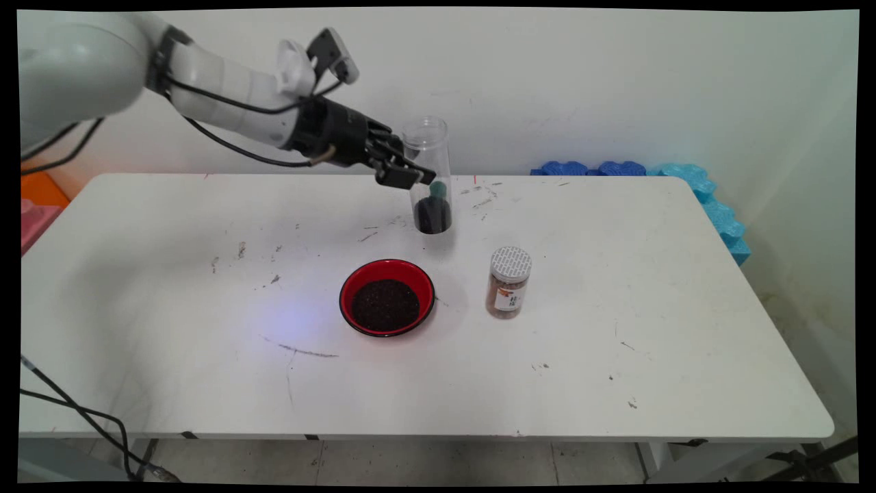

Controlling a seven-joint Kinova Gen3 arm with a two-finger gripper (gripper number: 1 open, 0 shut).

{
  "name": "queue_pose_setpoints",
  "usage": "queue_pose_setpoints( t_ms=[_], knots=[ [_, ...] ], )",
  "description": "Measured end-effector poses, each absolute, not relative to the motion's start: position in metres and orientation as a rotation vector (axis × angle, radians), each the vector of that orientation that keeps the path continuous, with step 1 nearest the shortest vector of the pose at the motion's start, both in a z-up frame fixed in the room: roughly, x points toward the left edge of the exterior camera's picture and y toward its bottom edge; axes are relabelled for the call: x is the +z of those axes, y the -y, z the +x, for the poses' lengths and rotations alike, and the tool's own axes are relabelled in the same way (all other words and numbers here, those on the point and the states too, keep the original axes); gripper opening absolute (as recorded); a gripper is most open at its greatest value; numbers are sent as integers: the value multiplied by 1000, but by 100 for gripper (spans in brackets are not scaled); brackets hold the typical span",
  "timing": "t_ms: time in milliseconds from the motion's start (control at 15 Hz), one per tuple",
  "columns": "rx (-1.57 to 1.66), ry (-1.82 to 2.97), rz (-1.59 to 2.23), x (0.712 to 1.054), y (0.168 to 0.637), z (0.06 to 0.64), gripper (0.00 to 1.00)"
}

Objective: Pour the black seasoning powder in the red bowl

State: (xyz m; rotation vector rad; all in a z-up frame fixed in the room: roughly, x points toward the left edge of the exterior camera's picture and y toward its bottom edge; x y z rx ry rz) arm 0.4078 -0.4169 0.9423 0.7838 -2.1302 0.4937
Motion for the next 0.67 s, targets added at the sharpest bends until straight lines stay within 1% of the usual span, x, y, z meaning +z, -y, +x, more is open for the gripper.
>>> queue_pose_setpoints(
  t_ms=[400,667],
  knots=[
    [436,2128,726,990,377,419,0],
    [379,2141,698,1008,346,425,0]
  ],
)
